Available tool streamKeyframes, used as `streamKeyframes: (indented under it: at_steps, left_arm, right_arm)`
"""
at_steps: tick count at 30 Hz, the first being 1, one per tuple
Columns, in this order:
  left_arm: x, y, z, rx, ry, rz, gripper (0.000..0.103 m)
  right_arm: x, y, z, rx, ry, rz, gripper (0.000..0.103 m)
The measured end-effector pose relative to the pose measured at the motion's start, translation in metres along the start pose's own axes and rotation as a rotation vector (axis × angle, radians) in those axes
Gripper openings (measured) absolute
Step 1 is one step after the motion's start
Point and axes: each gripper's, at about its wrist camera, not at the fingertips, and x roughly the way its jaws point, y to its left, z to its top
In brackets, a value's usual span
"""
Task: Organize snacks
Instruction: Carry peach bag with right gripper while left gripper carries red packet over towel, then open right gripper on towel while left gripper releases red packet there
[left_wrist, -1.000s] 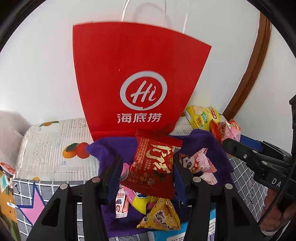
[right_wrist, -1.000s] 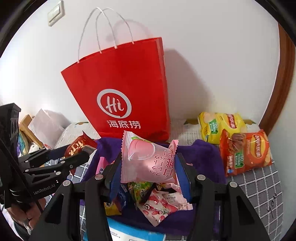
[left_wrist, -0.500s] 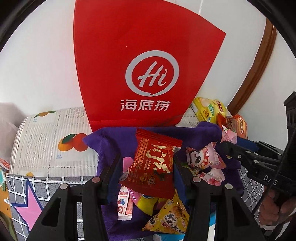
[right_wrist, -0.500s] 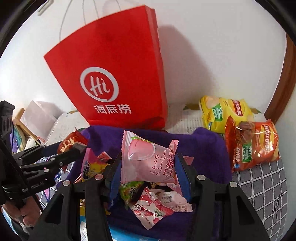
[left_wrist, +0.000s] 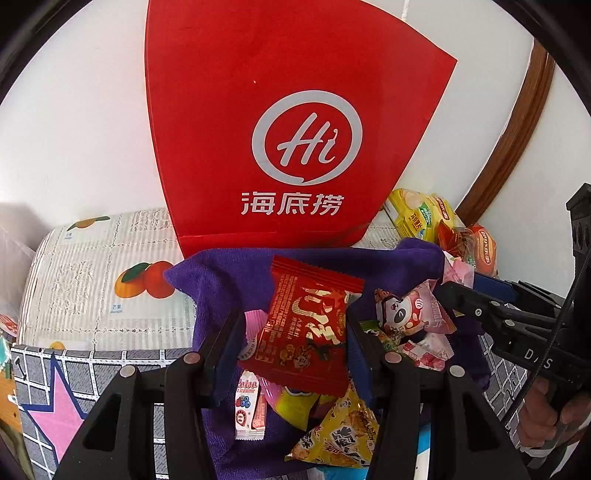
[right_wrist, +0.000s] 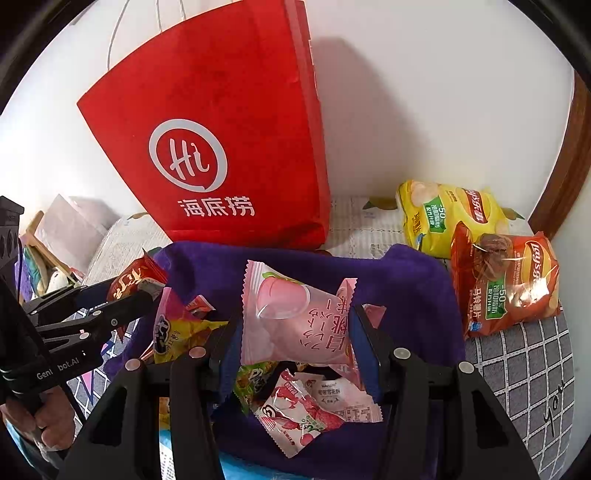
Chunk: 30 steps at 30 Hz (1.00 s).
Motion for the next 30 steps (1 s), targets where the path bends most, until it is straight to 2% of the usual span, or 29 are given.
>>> streamKeyframes:
  at_steps: [10,19,25,30]
  left_arm:
    - [-0.002,0.011,0.002,-0.024,-0.008,0.0,0.05]
    - [-0.002,0.01,0.002,-0.025,-0.005,-0.021,0.05]
    - [-0.001,0.01,0.002,-0.048,0.005,-0.083,0.05]
    - [0.0,0.002,0.0,-0.028,0.004,-0.097,0.05]
  right_arm:
    - [-0.002,-0.009,0.001,0.007,-0.003,-0.019,0.053]
    - [0.017,-0.002,-0.004,-0.011,0.076,-0.01,0.054]
    - [0.03,0.003,-0.008,-0.003,0.128,0.01,0.055]
    - [0.035,0.002,-0.01,-0.005,0.153,0.001,0.055]
